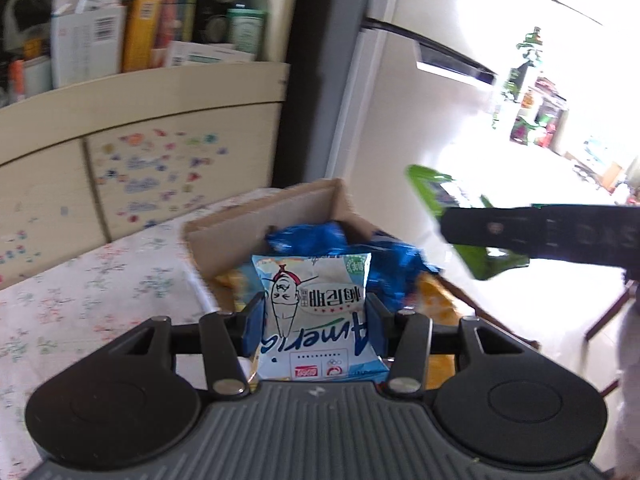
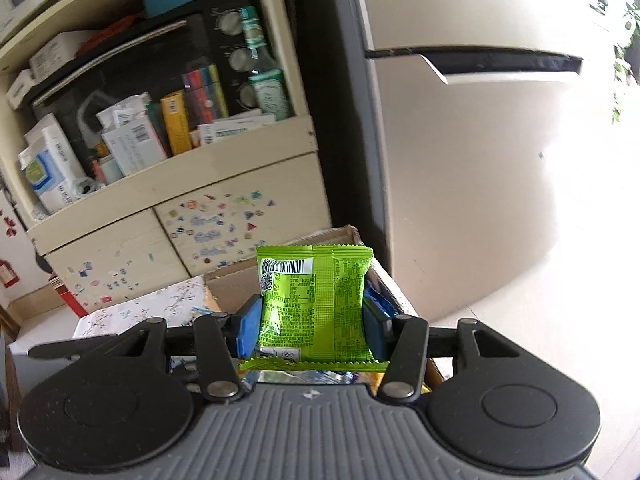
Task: Organize snacks
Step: 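Drop both packets into the box and open both tools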
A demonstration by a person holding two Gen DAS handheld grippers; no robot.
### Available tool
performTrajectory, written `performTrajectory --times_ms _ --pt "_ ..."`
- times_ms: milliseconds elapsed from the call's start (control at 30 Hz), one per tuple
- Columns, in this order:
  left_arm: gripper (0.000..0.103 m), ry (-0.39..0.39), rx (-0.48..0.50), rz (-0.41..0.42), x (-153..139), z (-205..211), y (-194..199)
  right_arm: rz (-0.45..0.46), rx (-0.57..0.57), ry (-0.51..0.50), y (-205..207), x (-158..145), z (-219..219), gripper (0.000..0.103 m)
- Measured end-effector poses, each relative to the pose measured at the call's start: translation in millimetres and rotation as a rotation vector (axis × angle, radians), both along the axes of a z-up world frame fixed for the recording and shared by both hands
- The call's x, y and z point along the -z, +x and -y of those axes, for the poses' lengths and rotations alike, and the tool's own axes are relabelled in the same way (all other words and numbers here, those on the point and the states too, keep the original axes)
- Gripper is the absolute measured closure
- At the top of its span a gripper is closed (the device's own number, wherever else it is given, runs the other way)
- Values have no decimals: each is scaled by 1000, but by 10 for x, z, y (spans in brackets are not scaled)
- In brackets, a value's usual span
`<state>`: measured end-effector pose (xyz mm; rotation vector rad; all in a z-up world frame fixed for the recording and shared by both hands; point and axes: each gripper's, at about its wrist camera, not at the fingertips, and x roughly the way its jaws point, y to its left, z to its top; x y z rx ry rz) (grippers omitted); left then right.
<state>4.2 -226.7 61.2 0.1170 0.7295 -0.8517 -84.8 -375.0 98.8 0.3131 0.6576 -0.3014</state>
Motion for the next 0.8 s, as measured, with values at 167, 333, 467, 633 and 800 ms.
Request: performTrajectory --times_ms 167,333,467,633,800 --pt "20 -28 64 24 42 120 -191 -27 78 86 -15 99 146 28" --pt "12 -30 61 27 -10 113 -213 -14 110 106 -59 62 178 13" --pt "10 36 16 14 -12 127 -164 -22 111 114 -40 34 165 8" --pt "10 105 -31 3 -3 100 -151 -33 111 91 -43 -40 107 4" --pt "9 167 -65 -2 17 29 -161 -16 146 68 -134 -124 107 0"
